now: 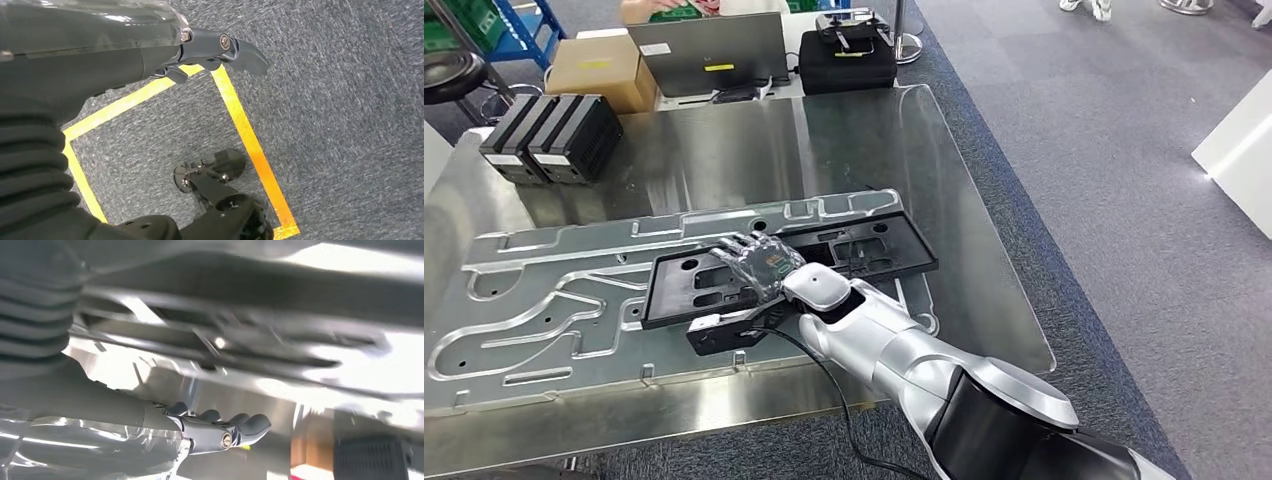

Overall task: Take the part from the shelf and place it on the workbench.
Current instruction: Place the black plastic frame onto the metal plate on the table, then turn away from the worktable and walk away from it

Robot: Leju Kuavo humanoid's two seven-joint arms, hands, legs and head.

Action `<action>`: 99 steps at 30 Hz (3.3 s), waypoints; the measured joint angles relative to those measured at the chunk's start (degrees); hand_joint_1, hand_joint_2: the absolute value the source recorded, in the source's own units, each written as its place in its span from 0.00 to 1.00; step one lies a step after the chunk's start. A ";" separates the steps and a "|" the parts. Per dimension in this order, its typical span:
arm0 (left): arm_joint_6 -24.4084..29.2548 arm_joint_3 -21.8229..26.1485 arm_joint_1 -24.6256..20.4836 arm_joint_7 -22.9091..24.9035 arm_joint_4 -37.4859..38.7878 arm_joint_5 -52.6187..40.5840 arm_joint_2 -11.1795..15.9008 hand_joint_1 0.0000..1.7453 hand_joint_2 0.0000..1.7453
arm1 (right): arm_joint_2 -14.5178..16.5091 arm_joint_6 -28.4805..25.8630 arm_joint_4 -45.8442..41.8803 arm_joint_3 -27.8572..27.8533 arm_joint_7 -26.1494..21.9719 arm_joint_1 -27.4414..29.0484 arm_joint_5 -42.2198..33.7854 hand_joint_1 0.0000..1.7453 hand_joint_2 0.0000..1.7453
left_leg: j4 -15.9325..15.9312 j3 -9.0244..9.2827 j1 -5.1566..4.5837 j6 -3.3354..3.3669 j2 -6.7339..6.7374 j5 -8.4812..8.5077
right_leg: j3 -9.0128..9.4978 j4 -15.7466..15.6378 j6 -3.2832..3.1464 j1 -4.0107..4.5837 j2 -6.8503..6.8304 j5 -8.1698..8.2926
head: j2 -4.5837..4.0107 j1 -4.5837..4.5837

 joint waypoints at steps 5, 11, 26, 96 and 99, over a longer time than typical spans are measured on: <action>0.07 -0.62 -0.14 0.02 0.00 0.00 0.02 0.00 0.00 | -0.42 -12.25 -0.04 -2.62 -2.93 -1.90 -1.00 0.00 0.00 | -0.29 -0.13 -0.07 2.09 -0.10 0.39 | -1.54 3.19 1.57 -0.19 -0.05 -2.07 | 0.00 0.00; -0.10 -0.84 0.20 -0.03 0.00 0.00 0.37 0.00 0.00 | -4.86 -19.30 -7.96 -14.85 -17.80 0.48 -10.08 0.00 0.00 | -0.29 -0.13 -0.58 2.86 -0.30 0.44 | -6.81 13.64 1.44 -0.12 -0.05 -4.85 | 0.00 0.00; -1.07 8.55 5.81 -1.44 0.06 0.00 0.81 0.00 0.00 | -29.84 -20.49 -68.95 -77.87 -34.71 47.73 -22.62 0.00 0.00 | 12.42 -3.86 -0.25 0.68 -0.07 -7.04 | 1.68 -2.48 -0.14 -0.32 -2.16 0.69 | 0.00 0.00; -0.31 10.24 5.97 0.51 0.42 -0.02 -0.13 0.00 0.00 | -21.44 -11.44 7.98 -121.34 -1.24 54.53 31.55 0.00 0.00 | -3.61 10.96 -1.54 2.29 0.57 -6.62 | -1.39 -1.20 0.82 0.06 -1.16 3.21 | 0.00 0.00; -0.32 10.26 6.12 0.52 0.42 -0.01 -0.19 0.00 0.00 | -21.47 -11.44 8.13 -121.33 -1.24 54.65 31.55 0.00 0.00 | -4.10 9.60 -1.36 3.60 0.83 -4.89 | -2.18 -0.27 1.86 -0.24 -0.87 2.03 | 0.00 0.00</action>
